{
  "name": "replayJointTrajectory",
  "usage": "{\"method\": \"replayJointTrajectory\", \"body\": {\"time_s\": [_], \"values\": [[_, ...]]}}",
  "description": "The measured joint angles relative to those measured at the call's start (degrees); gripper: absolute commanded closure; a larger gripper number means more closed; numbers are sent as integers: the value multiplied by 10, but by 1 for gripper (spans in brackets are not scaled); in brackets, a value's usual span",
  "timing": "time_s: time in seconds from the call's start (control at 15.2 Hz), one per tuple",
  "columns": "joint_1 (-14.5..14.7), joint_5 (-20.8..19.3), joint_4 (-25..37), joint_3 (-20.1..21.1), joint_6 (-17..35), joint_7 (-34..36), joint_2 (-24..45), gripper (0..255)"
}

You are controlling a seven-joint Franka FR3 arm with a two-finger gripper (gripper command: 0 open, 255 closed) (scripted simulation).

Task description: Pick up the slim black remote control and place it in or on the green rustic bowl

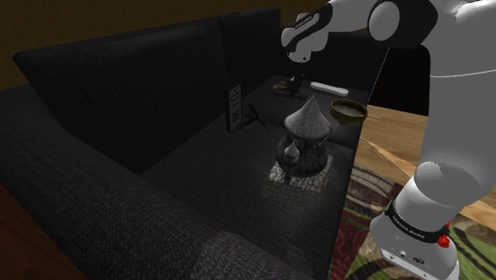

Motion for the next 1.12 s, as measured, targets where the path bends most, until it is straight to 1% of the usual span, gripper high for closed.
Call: {"method": "replayJointTrajectory", "body": {"time_s": [1.12], "values": [[1, -17, 79, -7, -114, 17, -38, 255]]}}
